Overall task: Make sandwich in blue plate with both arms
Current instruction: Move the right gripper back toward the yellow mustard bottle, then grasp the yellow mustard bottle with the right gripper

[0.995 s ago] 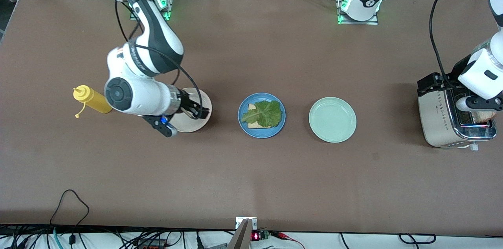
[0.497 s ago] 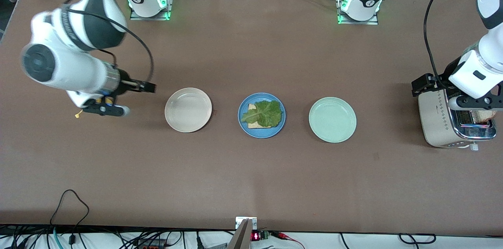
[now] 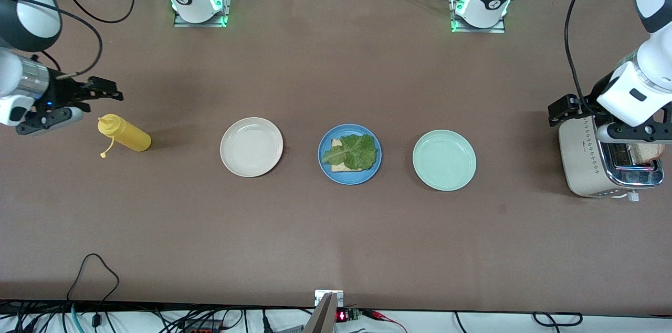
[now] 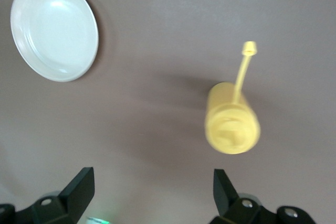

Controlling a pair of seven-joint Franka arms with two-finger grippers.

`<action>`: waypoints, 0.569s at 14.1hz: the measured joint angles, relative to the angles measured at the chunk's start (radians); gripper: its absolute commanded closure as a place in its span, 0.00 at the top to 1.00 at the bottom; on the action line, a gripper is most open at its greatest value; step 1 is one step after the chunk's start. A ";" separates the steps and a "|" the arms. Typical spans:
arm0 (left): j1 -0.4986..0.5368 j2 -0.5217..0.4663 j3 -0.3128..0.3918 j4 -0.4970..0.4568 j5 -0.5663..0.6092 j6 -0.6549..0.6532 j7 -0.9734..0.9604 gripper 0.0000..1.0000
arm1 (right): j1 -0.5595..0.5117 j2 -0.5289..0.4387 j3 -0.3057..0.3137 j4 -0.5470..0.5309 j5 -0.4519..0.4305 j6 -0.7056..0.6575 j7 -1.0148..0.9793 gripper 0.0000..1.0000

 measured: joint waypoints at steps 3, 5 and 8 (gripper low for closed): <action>0.003 0.000 0.001 0.000 0.000 0.001 0.000 1.00 | -0.111 -0.009 0.000 -0.047 0.000 0.094 -0.324 1.00; 0.003 0.000 0.001 -0.001 0.000 0.001 0.000 1.00 | -0.179 -0.006 -0.001 -0.066 0.022 0.141 -0.544 1.00; 0.003 0.000 0.001 -0.001 0.000 0.001 0.000 1.00 | -0.256 0.017 -0.009 -0.082 0.150 0.168 -0.865 1.00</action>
